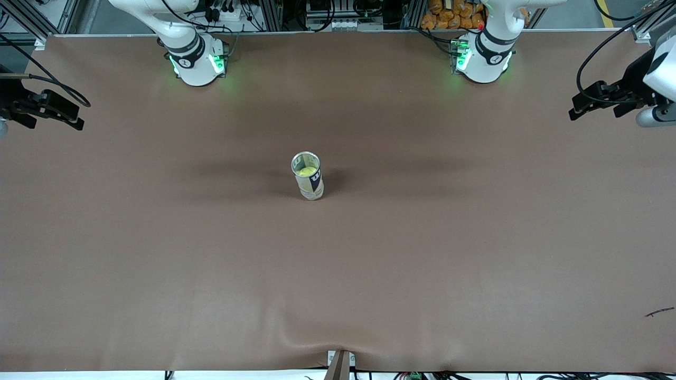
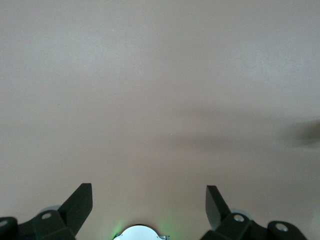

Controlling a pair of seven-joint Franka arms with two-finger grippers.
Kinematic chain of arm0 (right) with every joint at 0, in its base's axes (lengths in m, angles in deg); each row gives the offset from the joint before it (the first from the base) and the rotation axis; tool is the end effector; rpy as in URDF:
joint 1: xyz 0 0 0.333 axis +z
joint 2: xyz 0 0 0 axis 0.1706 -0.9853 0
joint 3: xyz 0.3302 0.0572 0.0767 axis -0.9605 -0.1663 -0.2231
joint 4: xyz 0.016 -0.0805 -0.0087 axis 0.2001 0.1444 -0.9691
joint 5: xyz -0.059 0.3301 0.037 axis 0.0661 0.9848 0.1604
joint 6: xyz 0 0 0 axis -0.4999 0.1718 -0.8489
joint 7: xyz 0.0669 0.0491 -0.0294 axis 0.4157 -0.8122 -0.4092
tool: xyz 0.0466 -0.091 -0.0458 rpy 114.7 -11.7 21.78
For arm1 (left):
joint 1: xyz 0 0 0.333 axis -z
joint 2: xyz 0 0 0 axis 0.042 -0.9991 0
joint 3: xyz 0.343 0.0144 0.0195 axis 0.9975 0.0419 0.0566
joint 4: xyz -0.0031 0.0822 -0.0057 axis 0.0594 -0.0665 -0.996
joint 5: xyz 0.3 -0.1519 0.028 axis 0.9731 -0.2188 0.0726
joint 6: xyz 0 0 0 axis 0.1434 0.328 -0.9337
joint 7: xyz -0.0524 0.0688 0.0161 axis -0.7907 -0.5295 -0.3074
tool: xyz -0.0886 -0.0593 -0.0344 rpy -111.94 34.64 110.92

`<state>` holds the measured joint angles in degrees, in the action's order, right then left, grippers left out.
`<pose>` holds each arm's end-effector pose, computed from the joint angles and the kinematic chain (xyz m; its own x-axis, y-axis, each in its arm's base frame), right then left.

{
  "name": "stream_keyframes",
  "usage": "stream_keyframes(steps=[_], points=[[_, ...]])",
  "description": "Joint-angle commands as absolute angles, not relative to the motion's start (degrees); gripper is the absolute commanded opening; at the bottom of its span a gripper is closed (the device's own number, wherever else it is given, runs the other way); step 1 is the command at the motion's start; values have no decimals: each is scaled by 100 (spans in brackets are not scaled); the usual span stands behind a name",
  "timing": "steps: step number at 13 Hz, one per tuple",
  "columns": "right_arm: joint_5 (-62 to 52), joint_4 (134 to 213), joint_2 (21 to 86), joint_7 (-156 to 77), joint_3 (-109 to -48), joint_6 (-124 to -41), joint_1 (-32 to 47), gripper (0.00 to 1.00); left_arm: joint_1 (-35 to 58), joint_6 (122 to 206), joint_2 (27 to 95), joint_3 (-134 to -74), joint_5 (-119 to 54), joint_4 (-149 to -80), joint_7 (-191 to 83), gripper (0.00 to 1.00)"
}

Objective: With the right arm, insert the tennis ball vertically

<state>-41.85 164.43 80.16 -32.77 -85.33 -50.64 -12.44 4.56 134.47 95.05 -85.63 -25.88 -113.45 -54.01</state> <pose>0.4680 -0.0089 0.6659 0.9976 -0.0469 -0.0509 -0.0466 -0.9989 0.0066 0.4407 -0.0179 0.6506 0.9954 0.0758 -0.0582 0.0780 -0.9963 0.0357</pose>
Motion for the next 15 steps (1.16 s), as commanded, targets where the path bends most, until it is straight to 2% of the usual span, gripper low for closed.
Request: stream_keyframes(steps=[1, 15], points=[[-4207, 16369, 8001, -3207, -8520, -4982, -1211, 100, 451, 13528, 9616, -8605, -2486, -11395, -5218, 100], [-4216, 16369, 8001, -3207, -8520, -4982, -1211, 100, 451, 13511, 9519, -8579, -2496, -11281, -4858, 100]])
